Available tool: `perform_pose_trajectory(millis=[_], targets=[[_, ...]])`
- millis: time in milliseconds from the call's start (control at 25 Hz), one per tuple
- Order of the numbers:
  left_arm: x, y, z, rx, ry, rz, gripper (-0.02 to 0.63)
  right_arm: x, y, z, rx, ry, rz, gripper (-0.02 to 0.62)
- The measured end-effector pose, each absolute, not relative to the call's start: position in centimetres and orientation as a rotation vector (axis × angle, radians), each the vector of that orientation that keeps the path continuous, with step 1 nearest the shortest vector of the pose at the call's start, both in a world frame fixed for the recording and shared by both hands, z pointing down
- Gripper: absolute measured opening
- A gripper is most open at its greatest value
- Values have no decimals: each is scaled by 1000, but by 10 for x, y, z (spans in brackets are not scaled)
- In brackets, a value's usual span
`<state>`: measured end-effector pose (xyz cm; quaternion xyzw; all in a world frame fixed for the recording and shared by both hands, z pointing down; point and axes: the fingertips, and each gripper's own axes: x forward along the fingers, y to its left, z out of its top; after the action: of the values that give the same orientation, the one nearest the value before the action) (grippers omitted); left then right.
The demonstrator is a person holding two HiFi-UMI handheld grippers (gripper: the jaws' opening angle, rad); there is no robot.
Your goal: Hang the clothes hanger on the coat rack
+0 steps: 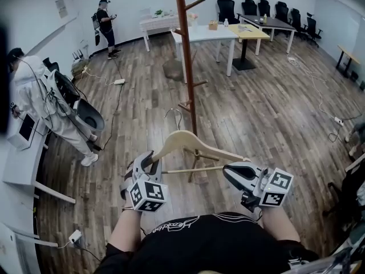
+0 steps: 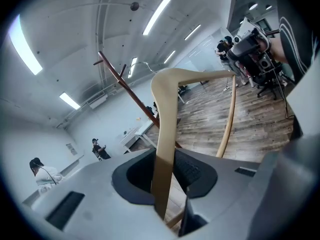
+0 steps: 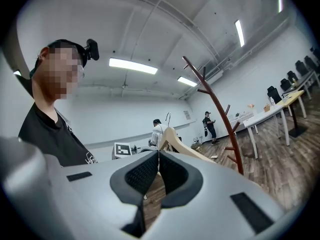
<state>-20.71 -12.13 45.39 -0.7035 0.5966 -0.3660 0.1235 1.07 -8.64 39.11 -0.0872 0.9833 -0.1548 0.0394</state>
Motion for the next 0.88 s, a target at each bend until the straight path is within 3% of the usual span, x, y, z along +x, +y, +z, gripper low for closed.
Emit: perform_pose_trajectory(millis=[360, 880], targets=[[-274, -168, 450, -2025, 1739, -1024, 94, -51, -113, 393, -215, 3041, -457, 40], [-293, -270, 411, -2008, 1716, -976, 94, -64, -196, 388, -81, 3000, -497, 40]])
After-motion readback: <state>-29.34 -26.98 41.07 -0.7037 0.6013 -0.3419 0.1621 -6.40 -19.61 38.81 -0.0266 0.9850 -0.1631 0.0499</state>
